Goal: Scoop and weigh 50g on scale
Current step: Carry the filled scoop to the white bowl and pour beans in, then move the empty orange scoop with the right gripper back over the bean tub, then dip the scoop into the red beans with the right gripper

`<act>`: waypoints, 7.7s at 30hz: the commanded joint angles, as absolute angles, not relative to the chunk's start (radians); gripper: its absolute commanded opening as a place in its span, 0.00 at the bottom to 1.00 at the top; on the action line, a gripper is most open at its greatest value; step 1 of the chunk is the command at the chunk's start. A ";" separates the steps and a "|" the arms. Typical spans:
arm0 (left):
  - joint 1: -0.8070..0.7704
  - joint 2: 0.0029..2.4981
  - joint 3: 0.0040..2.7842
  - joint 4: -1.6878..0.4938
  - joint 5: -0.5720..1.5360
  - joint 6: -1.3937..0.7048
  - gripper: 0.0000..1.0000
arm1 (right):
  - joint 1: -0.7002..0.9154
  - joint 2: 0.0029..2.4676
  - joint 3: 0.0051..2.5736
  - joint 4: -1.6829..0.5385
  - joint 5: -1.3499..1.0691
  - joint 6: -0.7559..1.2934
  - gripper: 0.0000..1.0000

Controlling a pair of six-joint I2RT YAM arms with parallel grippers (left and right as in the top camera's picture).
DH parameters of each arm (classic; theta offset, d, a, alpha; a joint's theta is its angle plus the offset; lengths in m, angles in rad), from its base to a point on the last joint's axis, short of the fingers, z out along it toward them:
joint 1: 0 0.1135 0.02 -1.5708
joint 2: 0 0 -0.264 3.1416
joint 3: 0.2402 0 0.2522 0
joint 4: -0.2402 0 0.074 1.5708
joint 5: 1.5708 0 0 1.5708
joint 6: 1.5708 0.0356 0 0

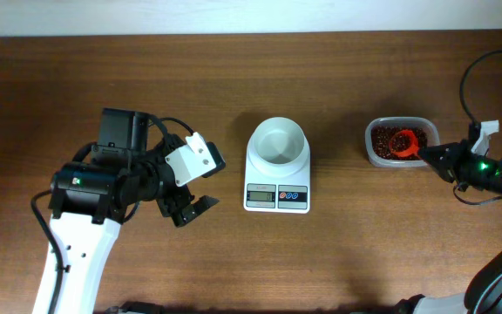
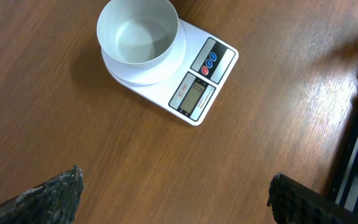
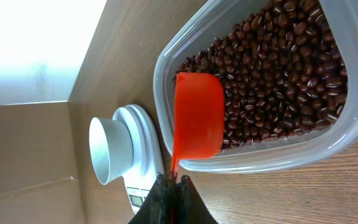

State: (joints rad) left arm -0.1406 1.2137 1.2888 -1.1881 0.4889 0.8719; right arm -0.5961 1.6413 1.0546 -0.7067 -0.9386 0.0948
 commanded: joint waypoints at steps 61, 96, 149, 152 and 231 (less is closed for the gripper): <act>-0.136 1.210 1.309 -1.188 0.489 0.877 0.99 | -0.006 1.645 1.054 -0.250 -1.139 0.246 0.04; -0.136 1.210 1.309 -1.188 0.489 0.877 0.99 | 0.112 1.645 1.053 -0.283 -0.806 -0.152 0.04; -0.136 1.210 1.309 -1.188 0.489 0.877 0.99 | 0.286 0.888 1.045 -1.068 -0.160 0.382 0.04; -0.136 1.210 1.309 -1.188 0.489 0.877 0.99 | 0.286 1.009 1.045 -1.066 -0.045 0.435 0.04; -0.136 1.210 1.309 -1.188 0.489 0.877 0.99 | -0.415 1.872 1.427 -1.056 -0.550 0.015 0.04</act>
